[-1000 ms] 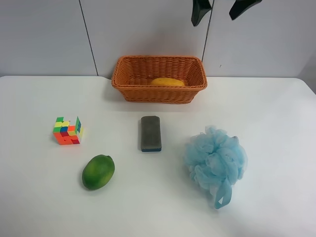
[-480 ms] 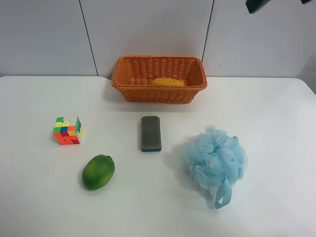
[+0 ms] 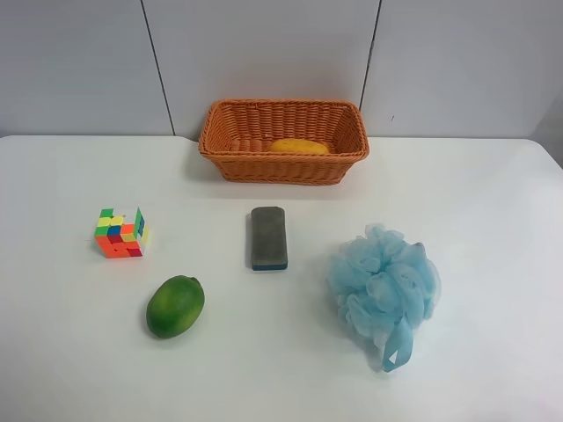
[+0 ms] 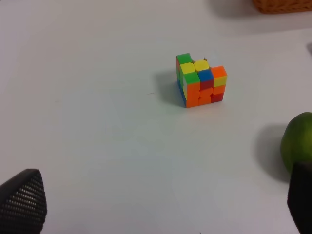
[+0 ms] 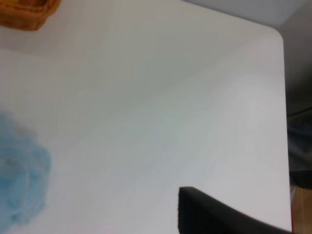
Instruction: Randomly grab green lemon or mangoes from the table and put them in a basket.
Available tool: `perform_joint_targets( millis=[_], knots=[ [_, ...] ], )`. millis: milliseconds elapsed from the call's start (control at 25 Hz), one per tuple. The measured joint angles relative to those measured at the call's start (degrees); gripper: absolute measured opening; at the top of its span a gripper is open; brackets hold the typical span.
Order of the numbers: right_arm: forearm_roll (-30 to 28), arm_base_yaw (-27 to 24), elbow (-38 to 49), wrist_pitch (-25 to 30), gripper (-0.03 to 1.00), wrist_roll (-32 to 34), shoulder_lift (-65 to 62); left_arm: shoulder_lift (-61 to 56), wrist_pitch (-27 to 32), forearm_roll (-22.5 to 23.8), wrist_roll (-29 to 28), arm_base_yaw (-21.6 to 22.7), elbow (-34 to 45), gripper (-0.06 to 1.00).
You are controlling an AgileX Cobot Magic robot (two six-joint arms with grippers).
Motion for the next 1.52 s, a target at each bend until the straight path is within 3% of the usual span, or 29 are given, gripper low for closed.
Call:
perform_joint_targets(
  millis=[360,560,760,1320,1520],
  knots=[
    [0.0,0.0,18.1,0.1,0.99,0.0,-24.2,0.0,0.0,0.0,0.0,0.0,0.0,0.99],
    [0.0,0.0,26.1,-4.1,0.99,0.0,-32.3,0.0,0.0,0.0,0.0,0.0,0.0,0.99],
    [0.0,0.0,28.1,-9.0,0.99,0.0,-33.6,0.0,0.0,0.0,0.0,0.0,0.0,0.99],
    [0.0,-0.2,28.7,-9.1,0.99,0.0,-33.6,0.0,0.0,0.0,0.0,0.0,0.0,0.99],
    [0.0,-7.0,28.7,-9.1,0.99,0.0,-34.3,0.0,0.0,0.0,0.0,0.0,0.0,0.99]
  ],
)
